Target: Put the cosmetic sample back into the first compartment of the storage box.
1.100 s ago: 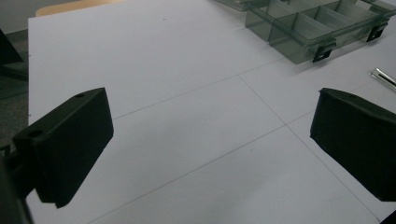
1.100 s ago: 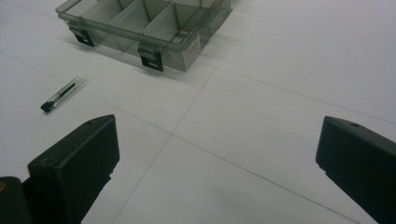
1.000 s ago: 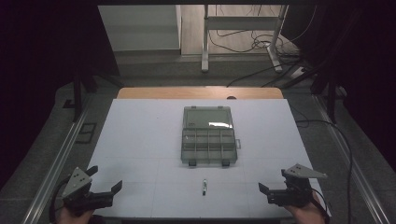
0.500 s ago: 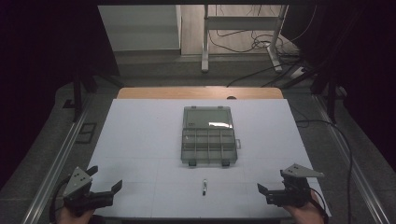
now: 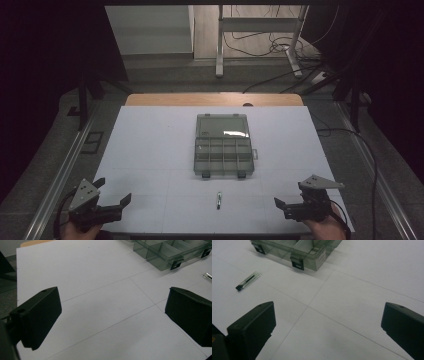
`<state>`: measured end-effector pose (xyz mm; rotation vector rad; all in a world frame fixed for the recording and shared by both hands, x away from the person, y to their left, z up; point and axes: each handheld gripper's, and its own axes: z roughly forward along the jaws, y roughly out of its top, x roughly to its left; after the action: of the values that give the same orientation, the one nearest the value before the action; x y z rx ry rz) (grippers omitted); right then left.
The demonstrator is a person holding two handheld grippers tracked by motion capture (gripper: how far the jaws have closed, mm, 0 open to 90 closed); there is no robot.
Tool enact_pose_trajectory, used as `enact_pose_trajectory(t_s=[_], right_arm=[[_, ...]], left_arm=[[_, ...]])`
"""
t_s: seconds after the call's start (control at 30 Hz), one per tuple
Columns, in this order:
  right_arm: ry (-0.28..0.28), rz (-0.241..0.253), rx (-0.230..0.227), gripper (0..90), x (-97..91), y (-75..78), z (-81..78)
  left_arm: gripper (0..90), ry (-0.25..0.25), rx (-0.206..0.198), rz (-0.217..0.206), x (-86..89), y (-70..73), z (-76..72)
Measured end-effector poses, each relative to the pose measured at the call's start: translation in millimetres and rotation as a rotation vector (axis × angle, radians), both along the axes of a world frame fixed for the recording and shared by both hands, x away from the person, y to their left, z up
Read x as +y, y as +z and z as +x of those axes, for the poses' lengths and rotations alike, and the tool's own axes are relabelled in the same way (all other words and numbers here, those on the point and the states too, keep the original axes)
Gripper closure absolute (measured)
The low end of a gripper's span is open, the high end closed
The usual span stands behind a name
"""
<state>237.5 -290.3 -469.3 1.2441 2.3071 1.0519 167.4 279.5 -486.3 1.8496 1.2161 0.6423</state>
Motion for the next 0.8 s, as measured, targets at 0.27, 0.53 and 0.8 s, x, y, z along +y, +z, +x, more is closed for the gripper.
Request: enact_pose_trajectory(t_s=[0.27, 0.53, 0.8], right_arm=[[0.036, -0.007, -0.007, 0.0, 6.3, -0.9, 1.0], [0.065, -0.008, -0.009, 0.0, 13.8, -1.7, 2.9], [0.090, -0.006, -0.007, 0.0, 22.7, -3.3, 4.9]], left_arm=[[1.1, -0.004, 0.001, -0.001, -0.2, 0.0, 0.0], [1.0, -0.007, 0.002, -0.009, 0.6, -0.1, 0.2], [1.0, -0.003, 0.005, -0.006, 0.6, -0.2, 0.6]])
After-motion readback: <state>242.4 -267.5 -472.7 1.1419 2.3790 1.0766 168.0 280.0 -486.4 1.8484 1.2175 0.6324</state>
